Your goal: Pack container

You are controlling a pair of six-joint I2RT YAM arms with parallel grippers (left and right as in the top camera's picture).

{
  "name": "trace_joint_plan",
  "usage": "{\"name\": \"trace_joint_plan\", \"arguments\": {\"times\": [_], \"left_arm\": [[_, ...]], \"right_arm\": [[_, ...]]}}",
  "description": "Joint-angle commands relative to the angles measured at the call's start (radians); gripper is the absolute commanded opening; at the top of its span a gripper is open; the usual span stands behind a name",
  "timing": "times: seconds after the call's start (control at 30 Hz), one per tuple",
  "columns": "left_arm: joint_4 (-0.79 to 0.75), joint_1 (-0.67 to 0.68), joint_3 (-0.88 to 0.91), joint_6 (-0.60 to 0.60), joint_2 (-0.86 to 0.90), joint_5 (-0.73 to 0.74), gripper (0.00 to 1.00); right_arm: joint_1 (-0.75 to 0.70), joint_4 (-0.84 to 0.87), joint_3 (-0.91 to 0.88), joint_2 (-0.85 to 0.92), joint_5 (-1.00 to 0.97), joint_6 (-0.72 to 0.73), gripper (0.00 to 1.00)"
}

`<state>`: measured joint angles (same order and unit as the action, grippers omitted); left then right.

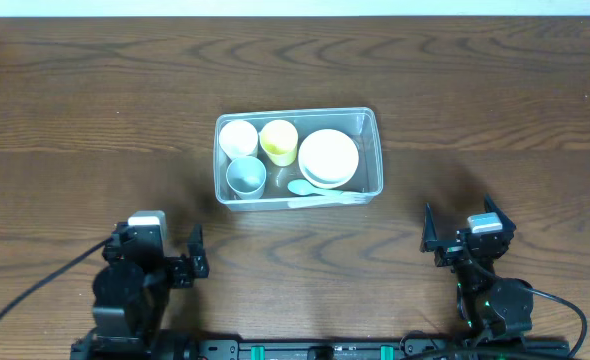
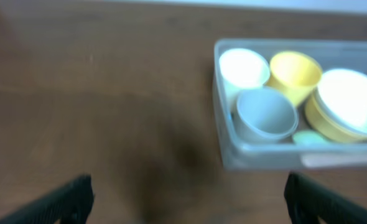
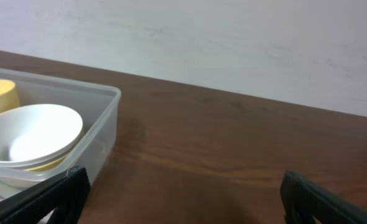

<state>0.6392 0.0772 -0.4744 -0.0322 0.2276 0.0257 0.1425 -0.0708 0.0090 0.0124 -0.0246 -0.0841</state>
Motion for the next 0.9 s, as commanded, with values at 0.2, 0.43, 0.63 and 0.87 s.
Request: {"name": "trace_joint_plan", "arguments": {"times": [0.2,0.43,0.63,0.87], "left_arm": [[-0.481,-0.054,0.348,0.018,-0.172,-0.011,0.98],[-0.537,-0.074,0.453,0.017,-0.220,-0.011,0.98],[-0.544,-0.074,0.456,0.018,-0.226,-0.011,0.98],[-0.594,-0.074,0.470,0.024,-0.226,-0.011,0.98]], "right_arm": [[-0.006,-0.003,-0.003,-0.006,0.006,-0.010,0.99],[-0.006,-0.003,-0.003,-0.006,0.006,-0.010,0.99],[-0.006,-0.003,-0.003,-0.006,0.006,-0.010,0.99],[-0.007,-0.003,-0.003,-0.006,0.006,-0.010,0.99]]}}
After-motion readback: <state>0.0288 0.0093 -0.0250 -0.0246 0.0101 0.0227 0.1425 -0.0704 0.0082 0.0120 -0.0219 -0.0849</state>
